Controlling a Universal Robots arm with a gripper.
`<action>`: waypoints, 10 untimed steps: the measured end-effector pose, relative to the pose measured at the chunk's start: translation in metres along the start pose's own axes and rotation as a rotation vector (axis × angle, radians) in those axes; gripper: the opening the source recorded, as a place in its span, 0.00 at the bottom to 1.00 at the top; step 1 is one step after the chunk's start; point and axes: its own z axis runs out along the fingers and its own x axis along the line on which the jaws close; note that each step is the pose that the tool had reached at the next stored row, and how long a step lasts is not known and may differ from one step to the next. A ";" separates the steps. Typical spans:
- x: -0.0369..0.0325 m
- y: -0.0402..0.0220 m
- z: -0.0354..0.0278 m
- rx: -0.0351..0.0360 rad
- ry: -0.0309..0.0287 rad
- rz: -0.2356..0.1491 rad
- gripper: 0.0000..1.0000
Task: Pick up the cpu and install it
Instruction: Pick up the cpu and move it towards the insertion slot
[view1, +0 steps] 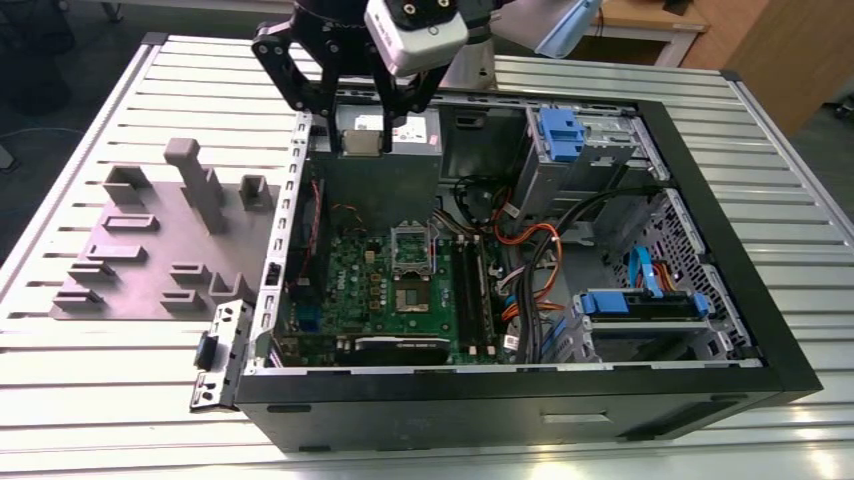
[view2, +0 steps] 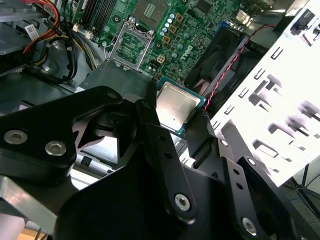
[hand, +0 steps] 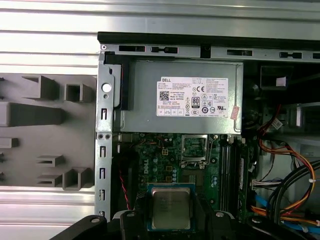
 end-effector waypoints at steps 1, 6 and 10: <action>-0.0004 0.0000 0.0000 -0.0001 0.0000 0.000 0.47; -0.0016 0.0000 0.0000 0.0000 0.0001 0.000 0.47; -0.0030 0.0000 0.0000 0.0000 0.0001 0.000 0.47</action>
